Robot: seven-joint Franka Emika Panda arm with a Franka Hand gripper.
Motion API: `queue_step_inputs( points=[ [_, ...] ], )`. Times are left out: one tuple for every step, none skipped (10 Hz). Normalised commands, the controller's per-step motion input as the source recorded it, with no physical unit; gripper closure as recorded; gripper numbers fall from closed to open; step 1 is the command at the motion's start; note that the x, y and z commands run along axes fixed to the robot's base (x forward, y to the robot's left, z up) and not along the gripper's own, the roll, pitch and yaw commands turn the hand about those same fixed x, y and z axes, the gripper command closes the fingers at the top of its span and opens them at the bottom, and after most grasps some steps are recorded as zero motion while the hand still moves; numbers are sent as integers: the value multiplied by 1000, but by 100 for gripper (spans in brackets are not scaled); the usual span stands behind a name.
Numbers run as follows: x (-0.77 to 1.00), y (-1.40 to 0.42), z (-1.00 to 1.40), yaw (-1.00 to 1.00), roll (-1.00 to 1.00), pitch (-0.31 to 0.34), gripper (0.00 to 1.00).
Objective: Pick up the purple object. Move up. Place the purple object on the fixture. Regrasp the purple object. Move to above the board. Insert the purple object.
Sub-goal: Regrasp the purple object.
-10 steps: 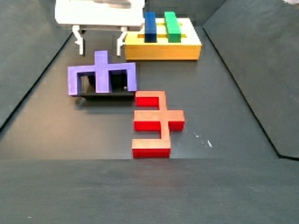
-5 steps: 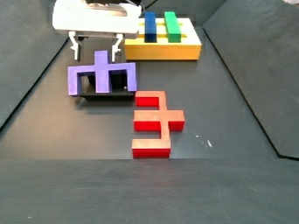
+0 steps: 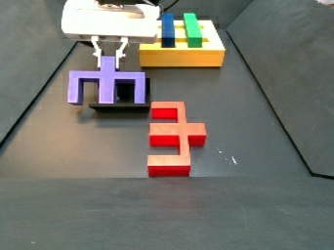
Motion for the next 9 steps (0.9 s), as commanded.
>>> queue_step_inputs(
  points=[
    [0,0,0,0,0,0,100],
    [0,0,0,0,0,0,100],
    [0,0,0,0,0,0,100],
    [0,0,0,0,0,0,100],
    [0,0,0,0,0,0,100],
    [0,0,0,0,0,0,100],
    [0,0,0,0,0,0,100],
    [0,0,0,0,0,0,100],
    [0,0,0,0,0,0,100]
  ],
)
